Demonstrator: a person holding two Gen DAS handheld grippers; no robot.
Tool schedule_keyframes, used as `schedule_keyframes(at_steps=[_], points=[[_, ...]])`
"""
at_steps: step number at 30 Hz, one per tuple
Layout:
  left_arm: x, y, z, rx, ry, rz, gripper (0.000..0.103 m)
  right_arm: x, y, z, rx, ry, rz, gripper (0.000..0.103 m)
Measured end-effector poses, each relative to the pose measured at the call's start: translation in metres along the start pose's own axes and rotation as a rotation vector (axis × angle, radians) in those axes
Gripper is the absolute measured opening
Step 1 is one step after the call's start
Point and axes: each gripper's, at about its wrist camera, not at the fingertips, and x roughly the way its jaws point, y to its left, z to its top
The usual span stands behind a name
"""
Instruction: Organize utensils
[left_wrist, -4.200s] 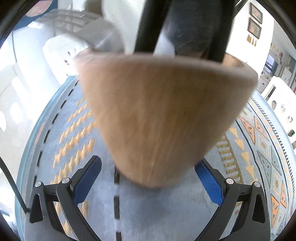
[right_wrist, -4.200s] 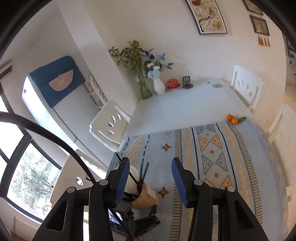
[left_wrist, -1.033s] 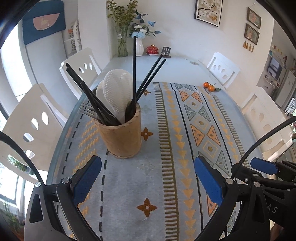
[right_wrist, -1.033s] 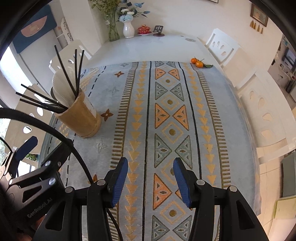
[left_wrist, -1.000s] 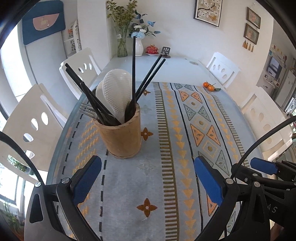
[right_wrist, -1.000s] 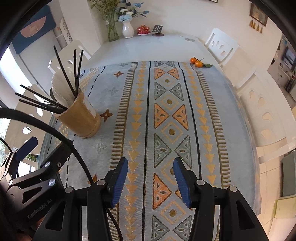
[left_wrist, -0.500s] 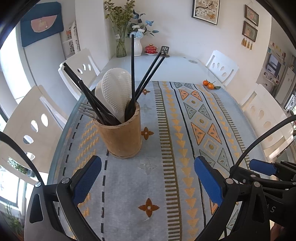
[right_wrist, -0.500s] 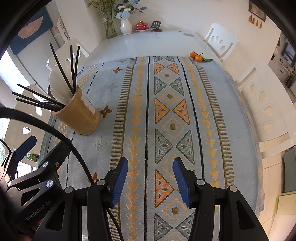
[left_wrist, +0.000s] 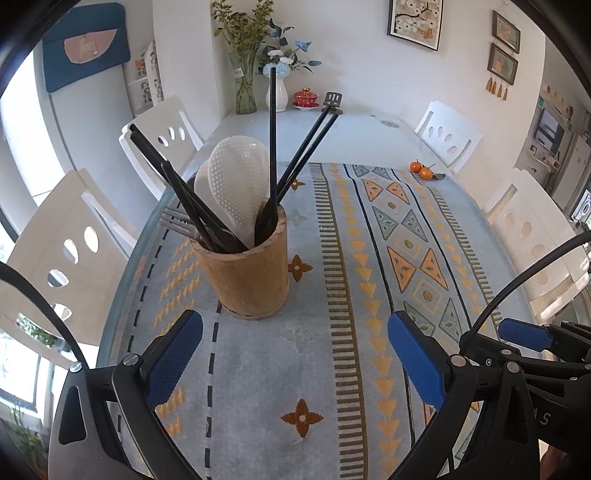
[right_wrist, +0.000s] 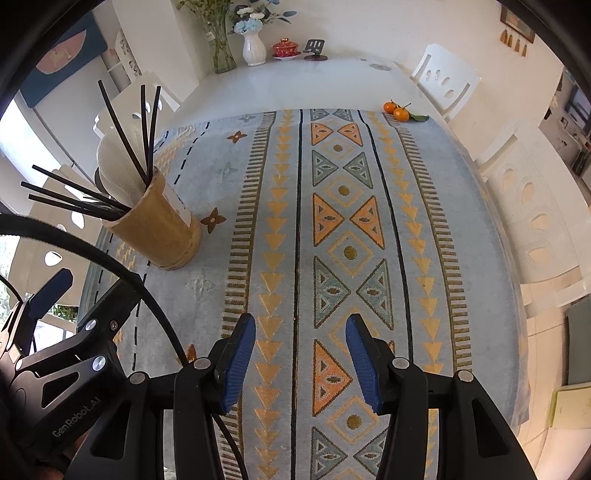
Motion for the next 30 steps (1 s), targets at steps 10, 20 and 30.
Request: schedule_keyframes(at_steps=[10, 20, 30], points=[[0.006, 0.002, 0.007, 0.013, -0.009, 0.013, 0.101, -0.007, 0.002, 0.010, 0.009, -0.043, 0.018, 0.049], [0.019, 0.003, 0.000, 0.030, 0.016, 0.056, 0.101, -0.012, -0.001, 0.011, 0.011, -0.126, 0.021, 0.049], [0.040, -0.005, 0.009, 0.072, -0.009, 0.104, 0.101, 0.014, -0.007, 0.015, 0.000, -0.167, -0.003, 0.049]])
